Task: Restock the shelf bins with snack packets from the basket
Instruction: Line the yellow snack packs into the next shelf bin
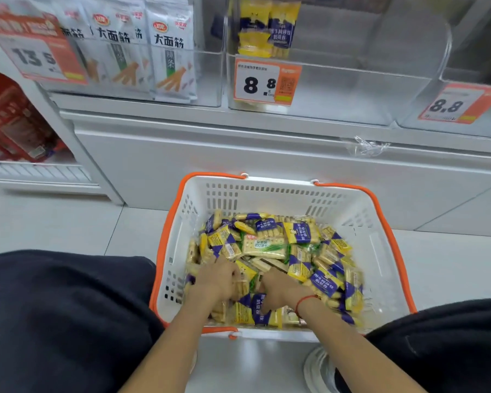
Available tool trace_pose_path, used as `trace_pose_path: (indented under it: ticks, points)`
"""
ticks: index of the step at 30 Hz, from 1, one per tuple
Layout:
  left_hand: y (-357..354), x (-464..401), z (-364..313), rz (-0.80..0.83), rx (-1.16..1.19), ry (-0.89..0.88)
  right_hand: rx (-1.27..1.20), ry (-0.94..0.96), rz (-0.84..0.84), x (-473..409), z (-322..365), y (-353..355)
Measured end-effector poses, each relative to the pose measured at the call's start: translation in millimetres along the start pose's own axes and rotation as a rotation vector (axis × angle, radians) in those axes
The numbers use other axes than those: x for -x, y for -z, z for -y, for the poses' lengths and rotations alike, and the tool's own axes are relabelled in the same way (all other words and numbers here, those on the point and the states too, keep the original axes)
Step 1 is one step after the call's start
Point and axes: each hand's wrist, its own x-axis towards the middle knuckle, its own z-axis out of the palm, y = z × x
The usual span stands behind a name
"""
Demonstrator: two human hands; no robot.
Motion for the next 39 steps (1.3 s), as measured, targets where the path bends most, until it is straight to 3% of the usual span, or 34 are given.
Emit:
trace_pose_path:
  ticks: [4, 7, 12, 17, 21, 26, 31, 34, 39]
  points:
    - [19.5, 6.8, 3.2, 0.164, 0.346, 0.022, -0.164, -0.027, -0.02, 9.7, -10.7, 9.2]
    - [38.3, 11.8, 1.1, 0.219, 0.55, -0.018, -0.494, -0.1, -0.116, 25.3, -25.5, 24.5]
    - [54.1, 20.2, -17.3, 0.108, 0.985, 0.037, -1.253, -0.125, -0.244, 43.0, -42.6, 46.6]
    - [51.4, 18.3, -38.9, -0.085, 1.618, 0.147, -1.455, -0.039, -0.268, 52.8, -22.8, 50.8]
    - [51.7, 23.0, -48.6, -0.066, 1.815, 0.182, -1.385, 0.016, -0.374, 58.5, -2.8, 52.7]
    - [64.1, 37.1, -53.1, 0.244, 1.975, 0.142, -1.313, 0.097, -0.431, 65.2, 5.9, 63.1]
    - [69.9, 39.4, -49.3, 0.213, 1.93, 0.048, -1.329, 0.099, -0.549, 79.1, -15.9, 100.4]
    - [69.2, 33.9, -44.3, 0.117, 1.822, 0.099, -1.162, 0.202, -0.44, 95.2, -29.8, 119.8]
    - [72.5, 34.7, -44.9, 0.061, 1.632, 0.101, -0.643, 0.309, -0.212, 111.7, -19.5, 126.2]
